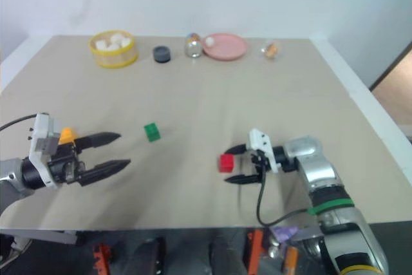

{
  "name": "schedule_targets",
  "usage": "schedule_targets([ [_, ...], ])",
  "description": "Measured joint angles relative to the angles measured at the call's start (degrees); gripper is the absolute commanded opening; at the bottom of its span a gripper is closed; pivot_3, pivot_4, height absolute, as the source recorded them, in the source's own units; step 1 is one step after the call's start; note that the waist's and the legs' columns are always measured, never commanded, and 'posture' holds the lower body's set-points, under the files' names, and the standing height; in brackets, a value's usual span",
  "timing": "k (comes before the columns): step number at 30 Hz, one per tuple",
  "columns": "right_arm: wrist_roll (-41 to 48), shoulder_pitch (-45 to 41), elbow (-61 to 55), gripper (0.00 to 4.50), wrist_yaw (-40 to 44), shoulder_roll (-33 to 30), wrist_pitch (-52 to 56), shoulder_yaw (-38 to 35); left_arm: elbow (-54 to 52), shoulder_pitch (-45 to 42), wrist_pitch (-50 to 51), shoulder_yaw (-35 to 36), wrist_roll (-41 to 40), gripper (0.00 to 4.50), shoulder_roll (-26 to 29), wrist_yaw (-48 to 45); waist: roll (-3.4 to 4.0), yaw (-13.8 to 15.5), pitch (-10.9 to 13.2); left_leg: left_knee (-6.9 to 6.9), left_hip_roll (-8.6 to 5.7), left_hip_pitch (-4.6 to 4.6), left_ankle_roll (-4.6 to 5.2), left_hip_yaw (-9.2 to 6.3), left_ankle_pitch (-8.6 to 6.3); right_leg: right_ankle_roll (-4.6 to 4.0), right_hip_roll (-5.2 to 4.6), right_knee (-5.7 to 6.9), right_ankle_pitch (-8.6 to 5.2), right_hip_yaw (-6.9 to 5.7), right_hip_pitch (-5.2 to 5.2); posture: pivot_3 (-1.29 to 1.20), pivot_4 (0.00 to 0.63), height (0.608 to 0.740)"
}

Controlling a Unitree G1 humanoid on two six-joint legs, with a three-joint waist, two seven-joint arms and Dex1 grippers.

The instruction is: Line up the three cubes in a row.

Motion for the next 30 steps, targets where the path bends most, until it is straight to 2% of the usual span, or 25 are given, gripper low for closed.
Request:
schedule_targets([
  [5, 0.0, -0.7, 0.8, 4.47, 1.0, -2.5, 1.4, 0.0, 0.6, -0.3, -0.2, -0.1, 0.1, 4.50, -0.1, -0.4, 0.00, 0.1, 0.0, -0.01, -0.02, -0.02, 0.00, 0.00, 0.00, 0.03, -0.02, 0.00, -0.03, 0.00, 0.00, 0.00, 0.150, 0.740],
  [13, -1.8, -5.5, 9.7, 4.47, 0.8, -7.8, 0.5, -0.6, 2.6, -0.3, -0.5, -0.1, 1.2, 4.50, -0.3, -1.2, 0.01, 0.1, 0.0, 0.03, -0.04, -0.01, 0.00, 0.05, 0.00, 0.01, -0.06, 0.00, -0.01, 0.02, -0.02, 0.00, 0.150, 0.740],
  [21, 4.2, -19.5, 17.2, 4.47, 0.3, -10.9, 9.7, -12.2, 2.4, 13.4, -2.0, -0.8, 7.6, 4.50, -1.2, -0.7, 0.08, -0.8, 0.0, -0.26, 0.09, 0.00, 0.03, 0.26, -0.06, -0.15, 0.00, 0.01, -0.11, 0.09, -0.28, 0.00, 0.150, 0.740],
  [26, 6.6, -24.2, 18.6, 4.47, -1.9, -7.8, 13.1, -15.4, 1.3, 15.6, -2.1, -1.3, 9.6, 4.50, -2.8, 2.4, 0.08, -0.8, 0.1, -0.17, 0.08, -0.04, 0.03, 0.28, -0.06, -0.14, -0.03, 0.01, -0.09, 0.11, -0.27, 0.00, 0.150, 0.740],
  [30, 8.5, -22.9, 13.1, 4.47, -2.1, -3.5, 15.3, -15.6, 2.3, 11.3, -2.8, -2.6, 12.1, 4.50, -5.7, 6.4, 0.10, -0.7, 0.1, -0.13, 0.06, -0.04, 0.03, 0.27, -0.05, -0.06, -0.01, 0.03, -0.03, 0.12, -0.25, 0.00, 0.150, 0.740],
])
